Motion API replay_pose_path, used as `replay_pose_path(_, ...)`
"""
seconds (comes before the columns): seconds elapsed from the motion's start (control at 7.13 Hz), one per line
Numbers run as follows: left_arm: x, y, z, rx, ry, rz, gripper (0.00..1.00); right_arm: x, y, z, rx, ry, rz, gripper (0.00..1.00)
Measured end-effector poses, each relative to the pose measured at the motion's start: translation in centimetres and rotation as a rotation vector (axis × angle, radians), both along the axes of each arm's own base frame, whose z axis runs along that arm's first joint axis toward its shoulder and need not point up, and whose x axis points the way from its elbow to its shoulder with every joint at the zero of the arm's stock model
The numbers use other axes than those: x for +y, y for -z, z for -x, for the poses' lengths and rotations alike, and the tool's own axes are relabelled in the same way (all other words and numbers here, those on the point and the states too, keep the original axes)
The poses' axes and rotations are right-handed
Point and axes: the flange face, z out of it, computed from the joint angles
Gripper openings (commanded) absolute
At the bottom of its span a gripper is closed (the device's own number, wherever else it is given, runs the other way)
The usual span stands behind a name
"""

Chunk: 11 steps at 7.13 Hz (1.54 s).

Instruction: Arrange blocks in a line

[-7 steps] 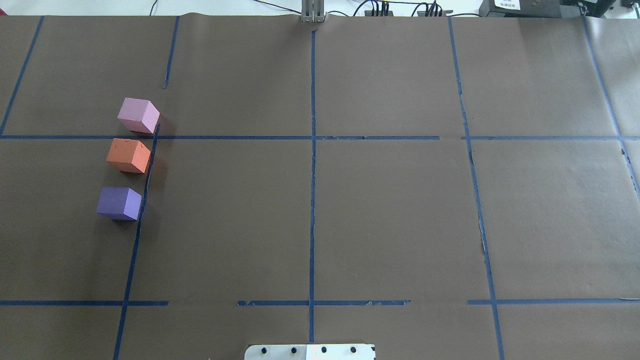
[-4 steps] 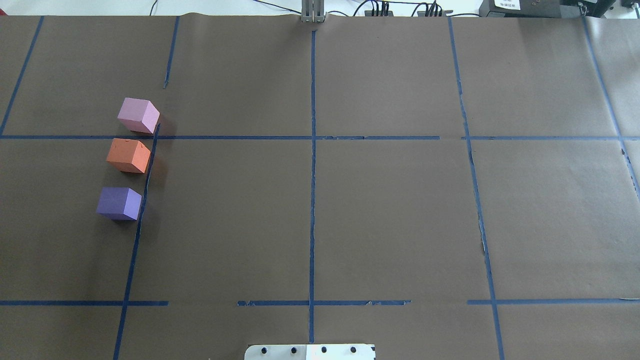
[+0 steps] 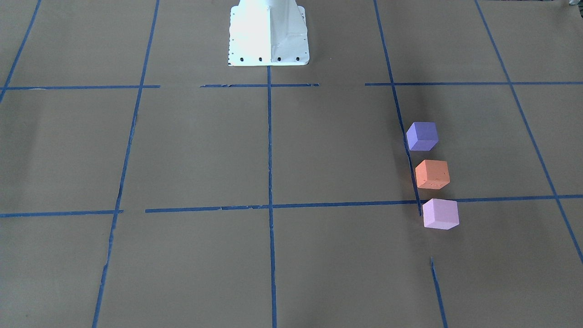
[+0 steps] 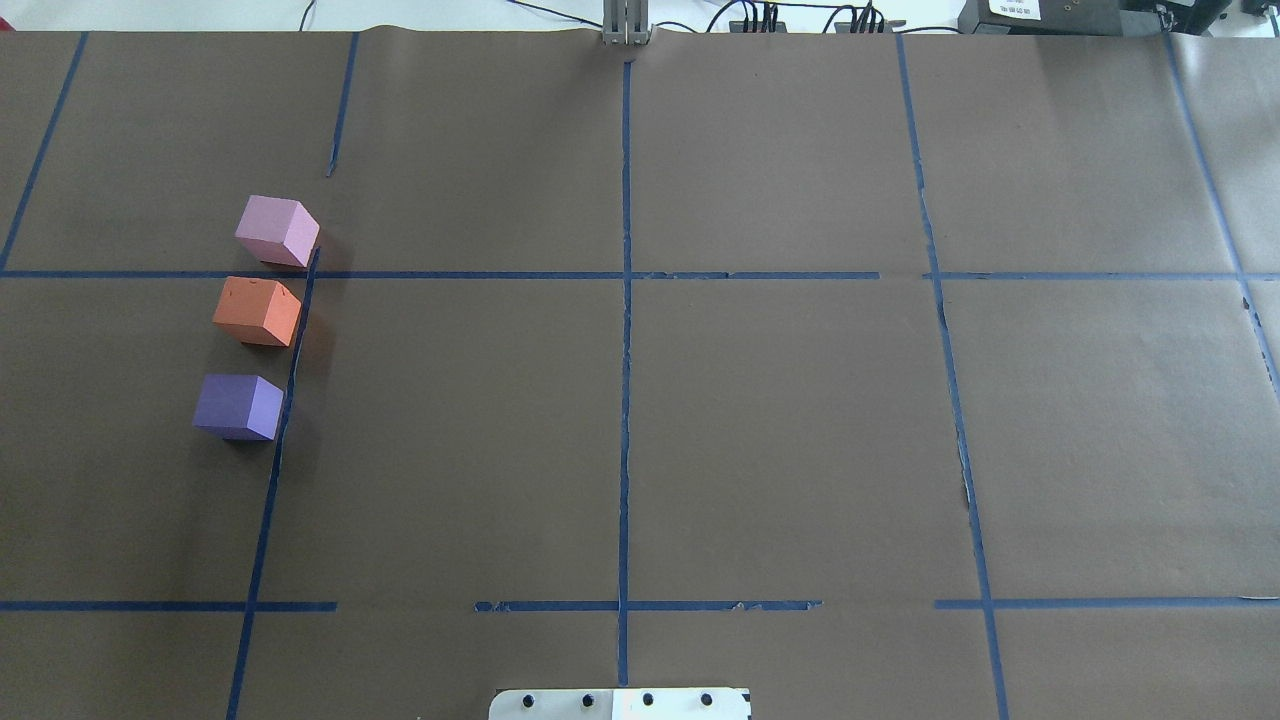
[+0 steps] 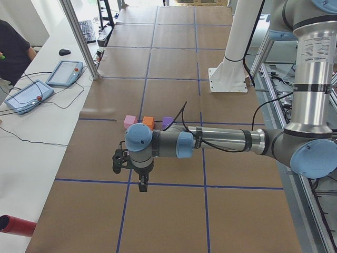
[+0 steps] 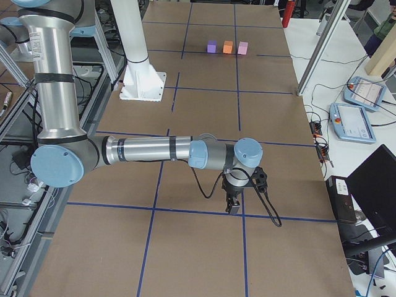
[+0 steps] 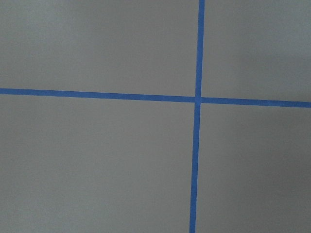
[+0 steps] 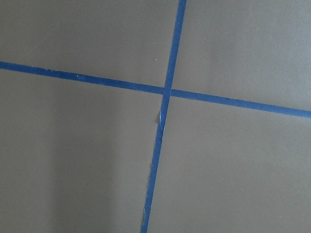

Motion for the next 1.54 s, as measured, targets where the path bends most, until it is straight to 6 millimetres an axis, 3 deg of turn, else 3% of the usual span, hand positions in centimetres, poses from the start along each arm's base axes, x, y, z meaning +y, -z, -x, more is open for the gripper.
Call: replay_pose_path(1.54,-0.05,0.78,-0.04,0.004,0.002,-0.012,1.00,0.00,0.00,-0.02,0.000,0.000,0.000,1.00)
